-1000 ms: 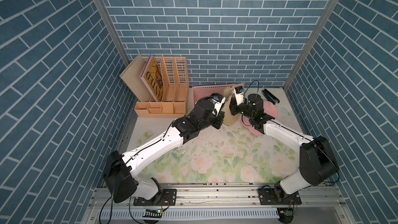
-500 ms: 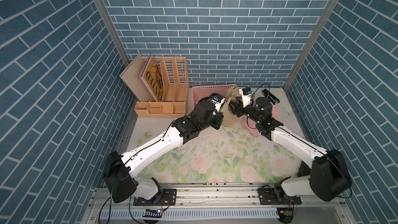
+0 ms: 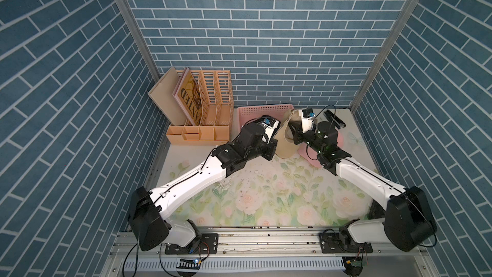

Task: Turn the baseball cap inside out
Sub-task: Turn over the baseball cap.

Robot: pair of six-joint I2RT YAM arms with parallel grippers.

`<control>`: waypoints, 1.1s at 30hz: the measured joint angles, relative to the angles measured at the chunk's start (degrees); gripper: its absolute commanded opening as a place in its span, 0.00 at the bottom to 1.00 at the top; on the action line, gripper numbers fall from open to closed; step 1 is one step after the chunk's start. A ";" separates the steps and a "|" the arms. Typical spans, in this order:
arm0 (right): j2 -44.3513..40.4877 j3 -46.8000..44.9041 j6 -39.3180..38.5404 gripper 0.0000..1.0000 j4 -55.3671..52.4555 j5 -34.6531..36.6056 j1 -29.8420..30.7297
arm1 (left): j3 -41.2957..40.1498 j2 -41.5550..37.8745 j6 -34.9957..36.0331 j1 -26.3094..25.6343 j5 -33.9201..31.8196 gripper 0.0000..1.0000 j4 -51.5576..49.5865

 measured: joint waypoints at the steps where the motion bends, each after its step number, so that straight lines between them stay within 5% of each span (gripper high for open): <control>1: 1.88 1.29 0.57 0.15 0.55 0.46 -0.15 | 0.00 0.00 0.00 -0.26 0.22 0.00 -0.02; 9: 6.93 6.40 9.90 0.16 8.81 4.72 -6.78 | -0.92 -0.46 -1.16 -2.01 0.76 0.00 0.50; 17: 11.26 15.85 14.53 0.47 4.39 5.75 -7.26 | -2.32 -2.27 -3.28 -1.92 -2.03 0.00 4.09; 22: 10.10 13.49 14.86 0.54 -0.83 3.34 -6.78 | -2.56 -2.51 -3.76 -1.62 -4.94 0.00 3.41; 24: 8.74 12.59 14.10 0.51 -4.85 2.97 -6.36 | -2.56 -2.51 -3.85 -1.27 -5.73 0.00 3.43; 28: 4.22 9.73 11.82 0.24 -11.39 1.90 -5.84 | -1.99 -2.16 -3.28 -0.68 -6.58 0.00 3.06; 33: -1.22 5.01 9.14 0.03 -12.87 -1.07 -5.73 | 0.31 -0.85 -1.44 -0.61 -5.66 0.00 1.53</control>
